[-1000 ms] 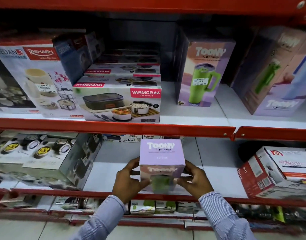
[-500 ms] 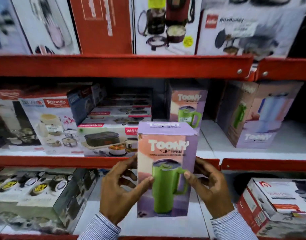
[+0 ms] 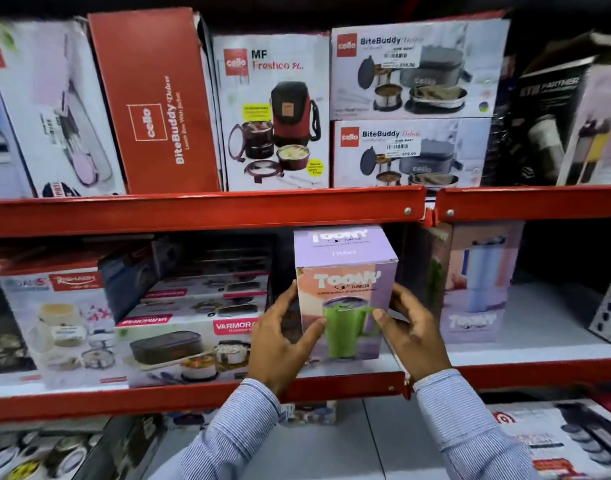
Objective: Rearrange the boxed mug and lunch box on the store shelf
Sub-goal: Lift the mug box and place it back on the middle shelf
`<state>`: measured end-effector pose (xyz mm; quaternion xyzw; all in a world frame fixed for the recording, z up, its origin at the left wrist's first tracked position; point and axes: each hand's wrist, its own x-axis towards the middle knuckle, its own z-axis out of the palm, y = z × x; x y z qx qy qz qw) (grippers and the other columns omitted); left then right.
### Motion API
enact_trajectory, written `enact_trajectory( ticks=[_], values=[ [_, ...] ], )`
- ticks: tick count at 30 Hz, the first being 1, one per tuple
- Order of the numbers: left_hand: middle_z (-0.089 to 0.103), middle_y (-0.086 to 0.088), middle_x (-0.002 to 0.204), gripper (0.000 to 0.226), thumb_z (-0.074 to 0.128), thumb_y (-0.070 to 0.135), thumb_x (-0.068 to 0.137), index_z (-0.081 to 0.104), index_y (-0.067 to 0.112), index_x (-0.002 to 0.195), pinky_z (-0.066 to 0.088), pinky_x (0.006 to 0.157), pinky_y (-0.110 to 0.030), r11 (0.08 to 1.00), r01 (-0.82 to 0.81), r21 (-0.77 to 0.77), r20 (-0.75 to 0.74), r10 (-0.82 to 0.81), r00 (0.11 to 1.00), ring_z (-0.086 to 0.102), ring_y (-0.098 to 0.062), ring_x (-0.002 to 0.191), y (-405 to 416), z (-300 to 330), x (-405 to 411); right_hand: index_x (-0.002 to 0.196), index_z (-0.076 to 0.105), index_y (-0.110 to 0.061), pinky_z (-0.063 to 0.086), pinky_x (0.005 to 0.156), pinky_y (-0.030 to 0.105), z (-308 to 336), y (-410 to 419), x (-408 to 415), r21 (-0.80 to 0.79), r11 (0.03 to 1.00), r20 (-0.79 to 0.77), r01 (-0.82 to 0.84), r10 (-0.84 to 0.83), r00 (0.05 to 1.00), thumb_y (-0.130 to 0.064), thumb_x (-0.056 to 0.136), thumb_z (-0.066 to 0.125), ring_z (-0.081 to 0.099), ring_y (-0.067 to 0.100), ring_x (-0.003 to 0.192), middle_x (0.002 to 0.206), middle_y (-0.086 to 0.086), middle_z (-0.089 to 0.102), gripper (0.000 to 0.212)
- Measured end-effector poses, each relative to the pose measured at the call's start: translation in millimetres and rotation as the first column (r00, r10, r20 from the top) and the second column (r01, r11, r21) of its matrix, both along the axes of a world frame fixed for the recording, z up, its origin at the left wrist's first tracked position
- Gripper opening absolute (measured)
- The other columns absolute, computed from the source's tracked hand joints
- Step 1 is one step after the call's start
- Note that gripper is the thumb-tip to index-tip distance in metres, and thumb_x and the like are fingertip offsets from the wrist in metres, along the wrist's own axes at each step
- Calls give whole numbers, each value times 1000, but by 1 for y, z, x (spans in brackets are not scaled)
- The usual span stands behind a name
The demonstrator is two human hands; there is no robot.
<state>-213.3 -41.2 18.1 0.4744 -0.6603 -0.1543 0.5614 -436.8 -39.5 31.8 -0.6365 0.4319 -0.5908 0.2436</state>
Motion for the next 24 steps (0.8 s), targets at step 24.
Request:
enact_trajectory(
  ticks=[24],
  values=[
    [67,17,119,56,71,47,87,57,26,137,47,86,-1,982,-36,185,90,19,996,63,7,102,-18,-14,-18,138,51,-21,50,100,31,-27,-28,0,185,981,-68,65,-53,996,-22,95,59,63,16,114,128,-1,65,43]
  ],
)
